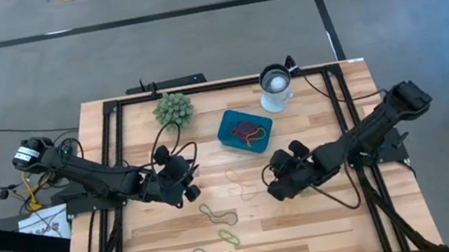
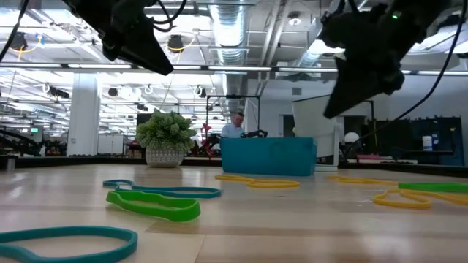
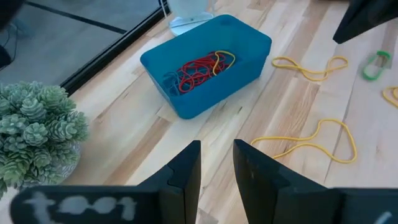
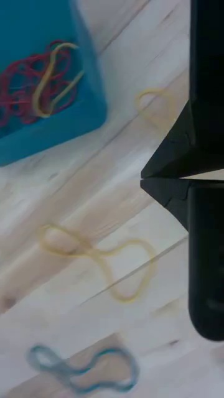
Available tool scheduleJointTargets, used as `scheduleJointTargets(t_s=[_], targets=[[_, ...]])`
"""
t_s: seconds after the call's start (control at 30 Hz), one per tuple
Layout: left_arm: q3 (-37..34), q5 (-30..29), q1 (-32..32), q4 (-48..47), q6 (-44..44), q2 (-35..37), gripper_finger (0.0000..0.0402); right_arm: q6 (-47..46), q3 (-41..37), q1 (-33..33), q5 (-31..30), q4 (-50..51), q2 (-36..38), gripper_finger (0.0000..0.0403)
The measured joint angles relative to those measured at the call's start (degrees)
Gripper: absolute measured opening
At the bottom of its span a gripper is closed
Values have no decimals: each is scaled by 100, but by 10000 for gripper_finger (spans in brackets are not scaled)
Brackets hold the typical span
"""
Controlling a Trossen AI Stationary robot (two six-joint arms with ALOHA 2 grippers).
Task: Pick and place items into bin
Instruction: Put the yellow rubber band into the blue bin
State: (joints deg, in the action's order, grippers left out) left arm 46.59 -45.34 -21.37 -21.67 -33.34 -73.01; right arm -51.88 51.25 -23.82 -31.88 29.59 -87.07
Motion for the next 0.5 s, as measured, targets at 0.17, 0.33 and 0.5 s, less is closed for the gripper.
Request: scheduleJointTargets(t_s=[0.17,0.33,0.5], targets=[[2,37,0,37,-49,-2,84,-107,2,-172,308,591,-208,7],[2,48,0,116,-44,-2,84,-41,-1,-177,392,681,-712,42],[4,50,0,200,-32,-2,84,119,-1,-16,632,653,-1114,78]])
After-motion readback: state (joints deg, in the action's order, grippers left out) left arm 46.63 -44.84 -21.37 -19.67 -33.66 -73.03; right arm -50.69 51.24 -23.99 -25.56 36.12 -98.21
